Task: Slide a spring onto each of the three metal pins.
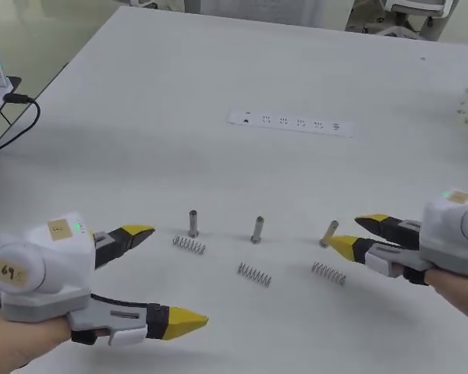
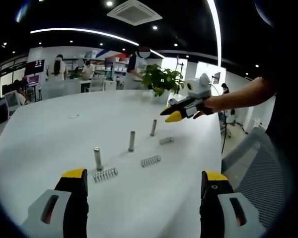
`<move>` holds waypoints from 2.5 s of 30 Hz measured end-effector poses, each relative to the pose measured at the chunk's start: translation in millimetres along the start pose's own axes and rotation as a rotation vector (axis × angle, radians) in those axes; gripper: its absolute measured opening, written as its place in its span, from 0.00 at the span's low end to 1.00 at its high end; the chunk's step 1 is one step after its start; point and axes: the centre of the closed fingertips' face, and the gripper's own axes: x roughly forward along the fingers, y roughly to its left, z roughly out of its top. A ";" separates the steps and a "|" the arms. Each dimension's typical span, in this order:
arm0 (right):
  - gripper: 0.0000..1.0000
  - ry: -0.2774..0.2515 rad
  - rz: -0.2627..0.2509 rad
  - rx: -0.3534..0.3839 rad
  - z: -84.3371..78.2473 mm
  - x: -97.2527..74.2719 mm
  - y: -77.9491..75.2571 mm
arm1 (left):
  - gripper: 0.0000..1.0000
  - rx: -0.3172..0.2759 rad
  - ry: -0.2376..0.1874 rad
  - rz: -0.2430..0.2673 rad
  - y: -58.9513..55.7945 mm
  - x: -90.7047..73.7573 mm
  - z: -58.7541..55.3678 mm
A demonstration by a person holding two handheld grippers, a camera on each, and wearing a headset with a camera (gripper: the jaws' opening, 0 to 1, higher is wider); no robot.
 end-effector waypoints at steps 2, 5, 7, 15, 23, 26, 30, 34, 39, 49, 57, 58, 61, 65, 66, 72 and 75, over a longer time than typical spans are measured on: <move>0.39 0.002 -0.002 -0.007 -0.6 -1.7 -1.7 | 0.92 0.001 0.000 -0.002 -0.3 0.8 0.4; 0.39 -0.002 0.001 -0.006 -1.2 -3.5 -2.3 | 0.92 0.002 0.000 -0.004 -0.9 1.6 1.1; 0.38 0.000 0.005 -0.011 -2.1 -5.0 -1.9 | 0.92 0.003 0.001 -0.005 -1.1 2.0 1.5; 0.37 0.046 0.047 -0.081 -14.5 -9.7 11.0 | 0.92 0.003 0.002 -0.007 -0.9 2.5 1.4; 0.32 0.092 0.092 -0.117 -24.9 -9.7 19.7 | 0.92 0.003 -0.004 -0.007 -0.2 2.8 3.1; 0.30 0.115 0.109 -0.140 -29.1 -8.3 23.6 | 0.92 0.003 -0.003 -0.005 0.7 1.9 2.9; 0.29 0.138 0.129 -0.156 -33.2 -6.9 27.6 | 0.92 0.002 -0.006 -0.004 1.2 0.9 3.2; 0.28 0.173 0.143 -0.185 -40.1 -4.6 29.0 | 0.92 0.001 -0.005 -0.001 1.7 0.0 2.1; 0.26 0.209 0.160 -0.224 -45.9 -2.9 29.7 | 0.92 -0.001 -0.004 0.002 1.7 -1.3 0.6; 0.24 0.271 0.188 -0.249 -56.6 2.4 28.5 | 0.91 -0.005 -0.005 0.006 2.3 -2.3 -0.1; 0.21 0.317 0.197 -0.268 -64.3 8.8 23.9 | 0.91 -0.006 -0.001 0.007 2.7 -2.3 -1.4; 0.21 0.321 0.198 -0.271 -64.6 9.1 23.7 | 0.91 -0.006 -0.001 0.008 2.9 -2.5 -1.6; 0.20 0.341 0.207 -0.278 -66.9 11.3 23.7 | 0.91 -0.008 0.000 0.010 3.7 -3.5 -2.8; 0.17 0.366 0.221 -0.298 -70.6 13.6 24.8 | 0.91 -0.010 0.001 0.012 4.4 -4.4 -4.4; 0.16 0.372 0.223 -0.302 -71.3 14.4 25.0 | 0.91 -0.010 0.002 0.012 4.4 -4.4 -4.8; 0.14 0.399 0.239 -0.319 -75.0 19.1 25.5 | 0.91 -0.017 0.001 0.017 5.4 -5.7 -6.6; 0.14 0.413 0.242 -0.317 -77.5 20.3 25.3 | 0.91 -0.020 0.002 0.018 6.0 -6.3 -7.4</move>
